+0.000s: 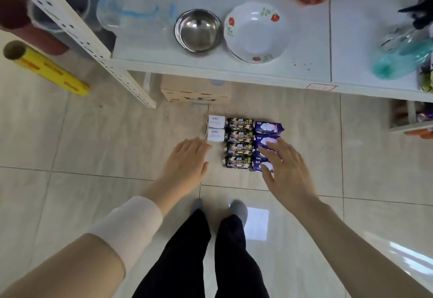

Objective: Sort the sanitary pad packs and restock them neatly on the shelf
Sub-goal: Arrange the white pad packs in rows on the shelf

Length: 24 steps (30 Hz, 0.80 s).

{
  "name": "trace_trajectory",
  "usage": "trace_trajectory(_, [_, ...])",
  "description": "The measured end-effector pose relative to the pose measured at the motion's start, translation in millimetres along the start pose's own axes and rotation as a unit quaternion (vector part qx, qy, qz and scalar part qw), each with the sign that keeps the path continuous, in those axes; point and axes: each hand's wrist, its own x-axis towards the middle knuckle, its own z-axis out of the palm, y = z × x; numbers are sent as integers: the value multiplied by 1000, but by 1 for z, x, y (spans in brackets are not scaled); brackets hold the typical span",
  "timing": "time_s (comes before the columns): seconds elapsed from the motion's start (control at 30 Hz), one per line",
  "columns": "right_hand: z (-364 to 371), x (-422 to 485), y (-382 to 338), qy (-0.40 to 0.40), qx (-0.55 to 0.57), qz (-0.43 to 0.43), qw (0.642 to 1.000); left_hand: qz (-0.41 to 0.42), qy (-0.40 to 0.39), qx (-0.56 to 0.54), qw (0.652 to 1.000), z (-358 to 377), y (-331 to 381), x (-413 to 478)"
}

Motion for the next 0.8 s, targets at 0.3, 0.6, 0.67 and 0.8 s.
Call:
trace_trajectory(0.3, [199, 39, 79, -131, 51, 31, 990, -28, -42, -62, 997, 211, -62, 44])
trace_trajectory(0.6, [427, 165, 128, -138, 57, -74, 986, -71, 16, -132, 989, 431, -161, 151])
trace_trajectory(0.67, [464, 193, 131, -134, 40, -107, 984, -23, 52, -134, 989, 458, -184, 175])
trace_trajectory(0.8, [510, 226, 140, -95, 51, -154, 982, 31, 130, -129, 983, 498, -220, 202])
